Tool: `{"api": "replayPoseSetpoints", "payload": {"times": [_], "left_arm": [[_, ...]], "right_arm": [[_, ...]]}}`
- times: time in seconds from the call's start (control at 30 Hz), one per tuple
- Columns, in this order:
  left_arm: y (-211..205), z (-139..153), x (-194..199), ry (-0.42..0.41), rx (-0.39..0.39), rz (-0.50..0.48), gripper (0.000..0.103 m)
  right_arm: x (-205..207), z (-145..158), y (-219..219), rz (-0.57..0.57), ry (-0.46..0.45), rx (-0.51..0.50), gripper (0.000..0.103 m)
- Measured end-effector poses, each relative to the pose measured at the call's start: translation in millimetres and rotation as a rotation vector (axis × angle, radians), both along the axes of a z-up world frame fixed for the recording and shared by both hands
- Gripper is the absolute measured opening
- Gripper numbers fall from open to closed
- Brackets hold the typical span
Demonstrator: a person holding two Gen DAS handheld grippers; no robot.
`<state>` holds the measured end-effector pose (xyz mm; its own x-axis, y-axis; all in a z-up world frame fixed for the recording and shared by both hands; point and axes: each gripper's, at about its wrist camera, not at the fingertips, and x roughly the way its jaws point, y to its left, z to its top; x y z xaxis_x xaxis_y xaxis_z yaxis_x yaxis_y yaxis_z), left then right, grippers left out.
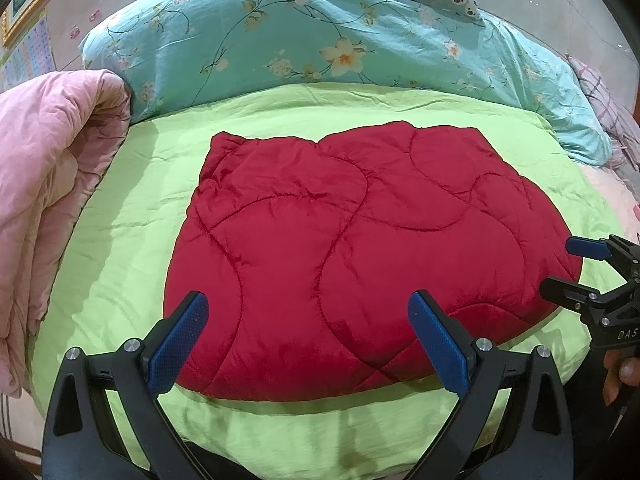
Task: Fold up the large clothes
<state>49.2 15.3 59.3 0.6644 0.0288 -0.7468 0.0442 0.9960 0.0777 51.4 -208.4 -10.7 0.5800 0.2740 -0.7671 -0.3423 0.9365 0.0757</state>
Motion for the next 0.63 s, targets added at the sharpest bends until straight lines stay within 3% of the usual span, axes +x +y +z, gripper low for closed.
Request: {"api": "replayPoseSetpoints", "payload": {"times": [0.63], "left_arm": [[-0.9,1.3,6.5,0.011,-0.018,-0.003,0.101]], "right_arm": [[6.8,0.6,-2.0,0.004,0.004,0.009,0.101]]}}
